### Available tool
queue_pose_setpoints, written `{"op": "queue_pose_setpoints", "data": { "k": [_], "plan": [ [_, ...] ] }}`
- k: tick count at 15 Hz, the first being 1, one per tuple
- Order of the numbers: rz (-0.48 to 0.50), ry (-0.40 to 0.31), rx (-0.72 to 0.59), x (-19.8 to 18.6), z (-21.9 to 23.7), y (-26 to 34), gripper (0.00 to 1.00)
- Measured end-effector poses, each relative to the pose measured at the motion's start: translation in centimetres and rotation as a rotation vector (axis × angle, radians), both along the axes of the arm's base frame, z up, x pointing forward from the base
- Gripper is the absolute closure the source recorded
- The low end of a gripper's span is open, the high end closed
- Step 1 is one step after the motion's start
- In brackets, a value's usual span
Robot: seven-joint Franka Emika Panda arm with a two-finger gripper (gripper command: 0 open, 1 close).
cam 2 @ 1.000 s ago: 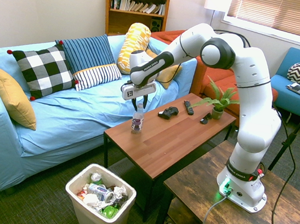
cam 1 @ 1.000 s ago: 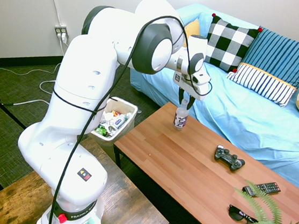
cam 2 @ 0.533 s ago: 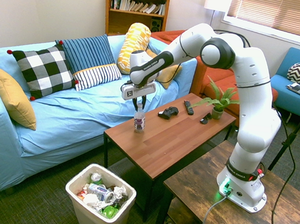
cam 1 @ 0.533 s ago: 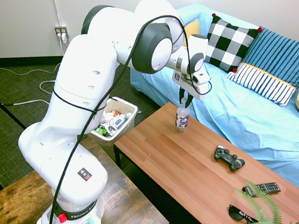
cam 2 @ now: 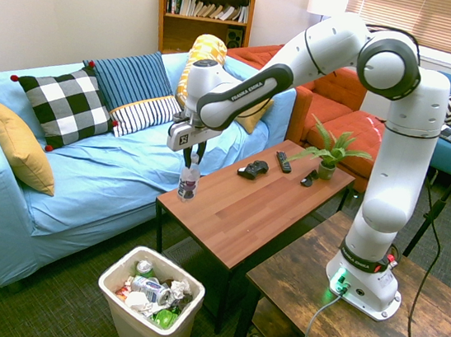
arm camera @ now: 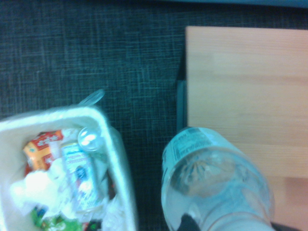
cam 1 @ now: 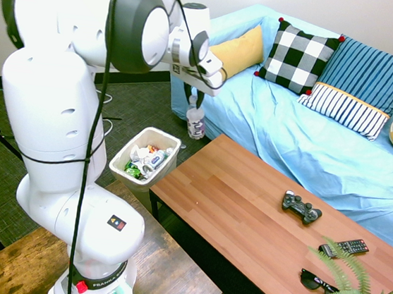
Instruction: Throw the bottle in the trash bin
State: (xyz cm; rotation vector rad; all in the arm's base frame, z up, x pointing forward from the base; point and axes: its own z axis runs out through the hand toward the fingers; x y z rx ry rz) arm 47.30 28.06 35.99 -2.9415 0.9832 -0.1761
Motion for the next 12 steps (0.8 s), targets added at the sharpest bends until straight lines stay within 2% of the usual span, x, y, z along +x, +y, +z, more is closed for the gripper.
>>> {"op": "queue_pose_setpoints", "data": {
  "k": [3, 6, 7, 12],
  "plan": [
    [0.073, -0.011, -0.035, -5.1, -2.3, 6.9, 1.00],
    [0.105, -0.022, -0.071, -6.6, -5.8, 10.9, 1.00],
    [0.113, -0.023, -0.079, -6.2, -7.1, 11.8, 0.00],
    [0.134, -0.006, -0.104, -4.5, -11.8, 14.4, 0.00]
  ]
}}
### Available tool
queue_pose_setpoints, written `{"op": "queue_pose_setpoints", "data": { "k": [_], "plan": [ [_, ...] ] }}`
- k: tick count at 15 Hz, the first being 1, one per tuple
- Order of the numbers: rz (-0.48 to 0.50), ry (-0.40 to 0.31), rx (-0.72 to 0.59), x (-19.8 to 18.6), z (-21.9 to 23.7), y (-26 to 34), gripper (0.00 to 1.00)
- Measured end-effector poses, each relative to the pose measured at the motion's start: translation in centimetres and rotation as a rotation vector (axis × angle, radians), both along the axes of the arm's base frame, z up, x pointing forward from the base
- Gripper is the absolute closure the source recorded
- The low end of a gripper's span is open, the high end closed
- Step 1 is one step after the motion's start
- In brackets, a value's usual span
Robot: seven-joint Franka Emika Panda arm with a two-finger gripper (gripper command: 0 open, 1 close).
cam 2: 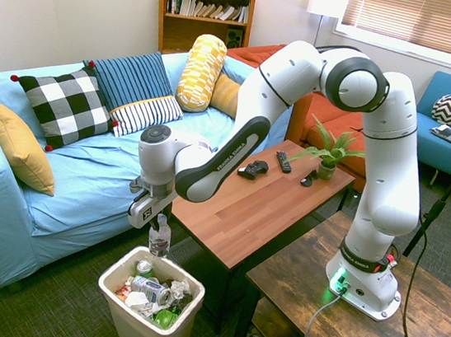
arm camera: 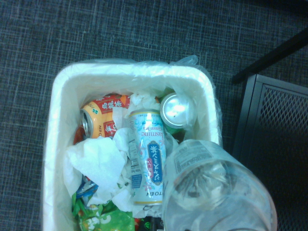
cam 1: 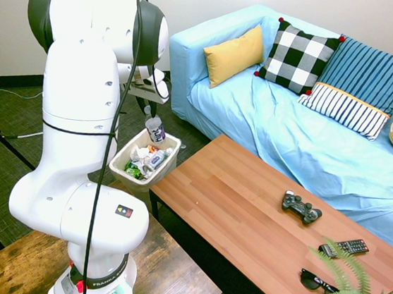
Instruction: Throw the bottle in the trash bin
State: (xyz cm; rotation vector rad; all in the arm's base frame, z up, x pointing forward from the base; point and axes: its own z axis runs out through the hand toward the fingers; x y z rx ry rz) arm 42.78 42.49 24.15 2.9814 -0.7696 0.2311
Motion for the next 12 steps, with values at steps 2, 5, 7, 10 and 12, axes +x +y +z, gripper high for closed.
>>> {"op": "queue_pose_setpoints", "data": {
  "k": [2, 5, 7, 10, 12],
  "plan": [
    [-0.001, 0.002, -0.005, 0.4, -0.9, 0.3, 0.00],
    [-0.002, -0.007, -0.007, 0.8, -1.1, 0.6, 0.00],
    [-0.003, -0.011, -0.009, 1.0, -1.1, 0.6, 0.00],
    [-0.012, -0.011, -0.014, 1.2, -1.3, 0.2, 0.00],
    [-0.018, -0.010, -0.016, 1.4, -1.4, 0.0, 0.00]
  ]
}}
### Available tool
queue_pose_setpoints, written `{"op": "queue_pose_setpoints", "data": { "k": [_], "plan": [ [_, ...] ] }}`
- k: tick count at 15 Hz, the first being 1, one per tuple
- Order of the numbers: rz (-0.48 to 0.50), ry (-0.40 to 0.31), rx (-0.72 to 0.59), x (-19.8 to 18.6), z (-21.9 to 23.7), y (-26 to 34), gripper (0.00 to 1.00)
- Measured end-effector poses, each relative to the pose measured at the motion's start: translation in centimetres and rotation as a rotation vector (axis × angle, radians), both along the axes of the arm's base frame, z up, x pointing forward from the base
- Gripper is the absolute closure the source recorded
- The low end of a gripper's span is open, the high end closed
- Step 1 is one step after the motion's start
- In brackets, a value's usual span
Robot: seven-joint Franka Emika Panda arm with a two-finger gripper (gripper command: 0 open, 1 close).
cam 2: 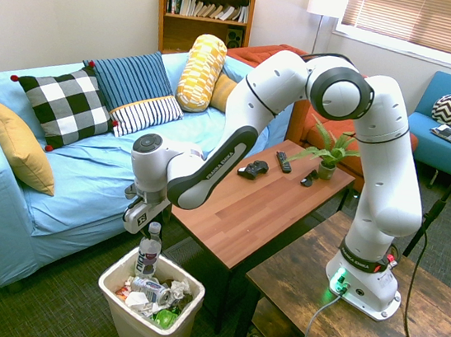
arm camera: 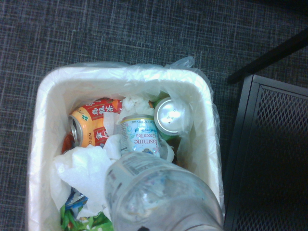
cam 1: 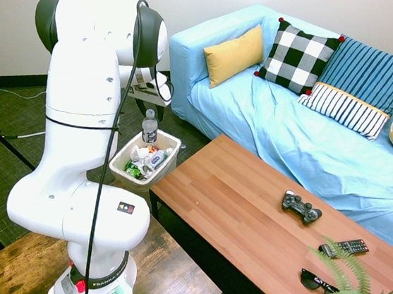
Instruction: Throw the bottle in the trash bin
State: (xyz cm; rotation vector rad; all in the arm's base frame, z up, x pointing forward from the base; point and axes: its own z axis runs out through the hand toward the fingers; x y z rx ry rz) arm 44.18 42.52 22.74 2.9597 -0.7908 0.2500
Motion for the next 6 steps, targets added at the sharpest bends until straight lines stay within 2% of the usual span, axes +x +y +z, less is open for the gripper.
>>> {"op": "queue_pose_setpoints", "data": {
  "k": [6],
  "plan": [
    [-0.010, 0.003, 0.008, 0.05, 0.21, 0.04, 0.00]
  ]
}}
